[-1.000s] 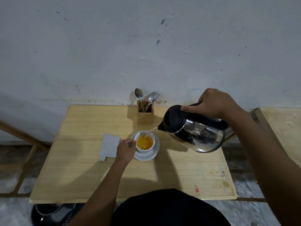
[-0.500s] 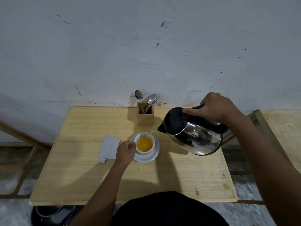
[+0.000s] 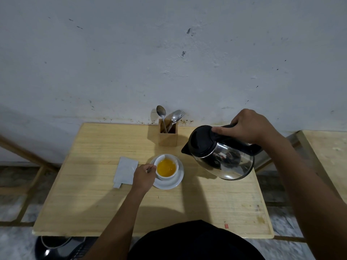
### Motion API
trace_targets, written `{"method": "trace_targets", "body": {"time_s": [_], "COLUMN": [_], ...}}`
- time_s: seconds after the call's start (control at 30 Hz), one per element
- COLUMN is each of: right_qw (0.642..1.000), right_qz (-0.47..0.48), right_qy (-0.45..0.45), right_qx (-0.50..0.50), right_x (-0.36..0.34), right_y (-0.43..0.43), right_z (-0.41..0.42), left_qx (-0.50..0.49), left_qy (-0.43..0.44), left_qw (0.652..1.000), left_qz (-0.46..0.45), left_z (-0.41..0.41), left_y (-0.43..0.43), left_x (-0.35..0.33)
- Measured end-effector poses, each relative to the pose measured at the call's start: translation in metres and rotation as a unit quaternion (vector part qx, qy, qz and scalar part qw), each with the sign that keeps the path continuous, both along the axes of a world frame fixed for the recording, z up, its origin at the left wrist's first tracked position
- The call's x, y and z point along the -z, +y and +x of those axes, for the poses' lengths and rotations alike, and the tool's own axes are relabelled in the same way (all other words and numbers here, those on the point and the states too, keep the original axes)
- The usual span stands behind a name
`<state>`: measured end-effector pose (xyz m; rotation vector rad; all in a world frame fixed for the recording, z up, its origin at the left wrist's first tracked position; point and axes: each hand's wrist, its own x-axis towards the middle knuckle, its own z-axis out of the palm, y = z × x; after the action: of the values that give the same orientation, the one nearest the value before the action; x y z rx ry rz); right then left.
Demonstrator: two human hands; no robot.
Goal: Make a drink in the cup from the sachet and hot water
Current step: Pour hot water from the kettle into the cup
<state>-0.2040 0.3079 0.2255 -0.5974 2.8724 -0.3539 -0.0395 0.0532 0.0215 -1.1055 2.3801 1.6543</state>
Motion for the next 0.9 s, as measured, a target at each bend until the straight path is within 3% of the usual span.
{"method": "trace_targets", "body": {"time_s": [0.2,0.47,0.63,0.9], "right_qw": [1.000,0.984,0.960,0.934], "right_qz": [-0.016,-0.174,-0.271,-0.342], "right_qy": [-0.002,-0.031,0.003,0.043], "right_qx": [-0.006,0.032,0.075,0.093], "right_x": [0.000,0.011,0.017,0.031], "right_y": [0.001,0.032,0.059,0.090], "right_z": [-0.004,-0.014,-0.021,-0.045], "left_qx": [-0.008,-0.050,-0.081,-0.112], "left_qy": [0.004,0.004,-0.007,-0.003], "left_qw": [1.000,0.999,0.996,0.991], "left_qz": [0.002,0.001,-0.026,-0.075], "left_z": [0.000,-0.002,-0.008,-0.012], "left_y": [0.002,0.009,0.017,0.029], "left_x": [0.002,-0.002,-0.005,-0.001]}}
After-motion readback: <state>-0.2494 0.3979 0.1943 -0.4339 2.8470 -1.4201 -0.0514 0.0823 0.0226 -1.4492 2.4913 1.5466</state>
